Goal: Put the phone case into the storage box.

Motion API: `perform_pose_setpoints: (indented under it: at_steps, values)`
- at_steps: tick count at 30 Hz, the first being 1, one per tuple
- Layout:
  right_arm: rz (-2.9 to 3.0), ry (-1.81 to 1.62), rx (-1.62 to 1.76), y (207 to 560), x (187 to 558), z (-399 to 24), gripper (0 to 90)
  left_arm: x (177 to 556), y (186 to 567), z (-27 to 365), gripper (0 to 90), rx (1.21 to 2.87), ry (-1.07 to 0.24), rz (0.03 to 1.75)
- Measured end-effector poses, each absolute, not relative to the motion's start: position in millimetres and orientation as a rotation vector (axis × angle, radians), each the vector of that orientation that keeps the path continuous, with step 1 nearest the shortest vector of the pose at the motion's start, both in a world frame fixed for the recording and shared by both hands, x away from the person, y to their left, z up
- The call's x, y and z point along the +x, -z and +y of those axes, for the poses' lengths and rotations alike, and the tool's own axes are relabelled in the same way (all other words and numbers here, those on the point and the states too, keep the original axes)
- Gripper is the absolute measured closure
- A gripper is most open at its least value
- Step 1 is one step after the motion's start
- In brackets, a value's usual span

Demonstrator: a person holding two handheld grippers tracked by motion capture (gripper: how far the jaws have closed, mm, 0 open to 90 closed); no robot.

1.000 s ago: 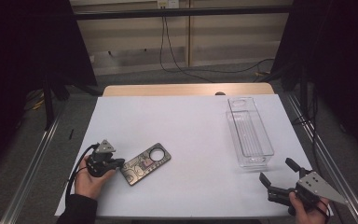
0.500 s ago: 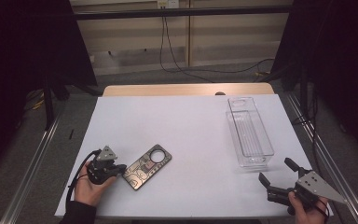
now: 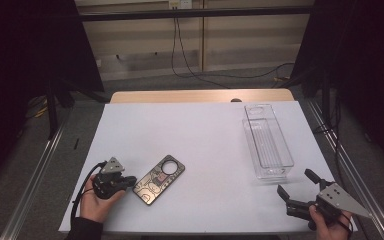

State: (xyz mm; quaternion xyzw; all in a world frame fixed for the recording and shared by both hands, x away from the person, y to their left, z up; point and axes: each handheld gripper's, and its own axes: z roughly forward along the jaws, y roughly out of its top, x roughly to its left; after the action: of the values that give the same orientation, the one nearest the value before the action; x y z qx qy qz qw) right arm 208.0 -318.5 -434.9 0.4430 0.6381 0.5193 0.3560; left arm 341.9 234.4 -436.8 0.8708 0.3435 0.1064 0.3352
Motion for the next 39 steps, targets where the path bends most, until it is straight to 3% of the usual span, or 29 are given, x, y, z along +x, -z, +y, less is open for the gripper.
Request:
perform_pose_setpoints:
  at_steps: [5, 12, 15, 23, 33, 39]
  values:
    - [1.65, -1.342, 1.14, 434.9, 207.9, -318.6, 0.0, 340.6, 429.5, 241.8, 79.2, 2.198, -0.337, 0.916]
    - [1.648, -1.344, 1.141, 434.8, 207.8, -318.5, 0.0, 336.0, 422.6, 247.5, 64.6, 2.136, -0.386, 0.912]
    - [1.646, -1.344, 1.142, 434.8, 207.8, -318.4, 0.0, 334.0, 419.5, 249.2, 55.2, 2.121, -0.397, 0.916]
    - [1.651, -1.346, 1.141, 434.7, 207.8, -318.3, 0.0, 330.2, 410.2, 250.1, 20.1, 2.039, -0.435, 0.932]
    - [1.657, -1.348, 1.14, 434.8, 207.9, -318.0, 0.0, 324.9, 399.5, 241.7, 6.2, 2.058, -0.393, 0.87]
    - [1.656, -1.348, 1.139, 434.8, 207.9, -318.0, 0.0, 323.3, 406.9, 226.3, 4.8, 2.124, -0.351, 0.854]
